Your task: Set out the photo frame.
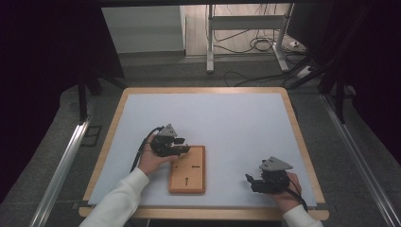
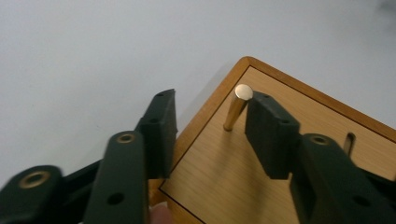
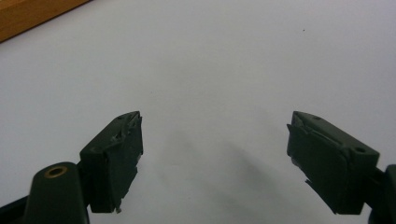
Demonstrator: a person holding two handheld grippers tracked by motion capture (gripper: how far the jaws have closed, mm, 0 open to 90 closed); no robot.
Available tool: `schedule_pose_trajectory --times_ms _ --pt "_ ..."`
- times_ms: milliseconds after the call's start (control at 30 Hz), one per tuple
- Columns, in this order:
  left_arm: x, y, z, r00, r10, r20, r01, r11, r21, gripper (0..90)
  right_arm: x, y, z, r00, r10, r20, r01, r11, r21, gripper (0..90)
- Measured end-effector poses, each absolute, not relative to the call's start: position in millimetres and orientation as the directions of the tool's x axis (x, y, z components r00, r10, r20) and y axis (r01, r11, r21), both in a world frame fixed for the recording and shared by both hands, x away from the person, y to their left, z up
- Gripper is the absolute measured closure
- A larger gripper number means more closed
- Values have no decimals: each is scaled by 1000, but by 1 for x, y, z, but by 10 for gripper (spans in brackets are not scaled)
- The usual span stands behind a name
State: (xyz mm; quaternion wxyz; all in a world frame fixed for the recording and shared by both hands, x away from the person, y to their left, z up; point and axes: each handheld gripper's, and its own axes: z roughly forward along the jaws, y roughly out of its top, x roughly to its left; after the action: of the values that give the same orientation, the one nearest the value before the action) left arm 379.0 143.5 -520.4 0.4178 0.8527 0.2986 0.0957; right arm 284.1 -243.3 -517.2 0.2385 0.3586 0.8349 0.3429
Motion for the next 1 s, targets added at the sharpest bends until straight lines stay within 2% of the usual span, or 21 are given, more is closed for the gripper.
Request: schedule_pose_trajectory --times_ms 200,367,400,500,700,933,1000 --pt "382 140 -521 821 564 -91 412 -474 778 653 284 -243 -518 -629 762 -153 435 508 743 189" --pt "380 138 -521 834 545 -86 398 -486 778 755 284 -243 -518 -628 763 -153 437 509 742 189" --pt "380 137 -521 836 541 -87 397 -487 778 797 284 -242 -518 -629 761 -155 435 511 741 189" --pt "380 136 -521 840 534 -94 397 -487 778 831 284 -242 -518 -631 760 -156 434 513 741 189" --pt "383 138 -521 842 524 -129 417 -480 772 838 279 -236 -513 -645 744 -176 397 523 754 189" --pt "389 140 -520 847 503 -173 440 -479 760 831 261 -197 -506 -741 627 -240 278 612 740 169" --pt "391 141 -520 847 499 -183 446 -481 755 830 259 -191 -505 -750 617 -241 270 617 740 164"
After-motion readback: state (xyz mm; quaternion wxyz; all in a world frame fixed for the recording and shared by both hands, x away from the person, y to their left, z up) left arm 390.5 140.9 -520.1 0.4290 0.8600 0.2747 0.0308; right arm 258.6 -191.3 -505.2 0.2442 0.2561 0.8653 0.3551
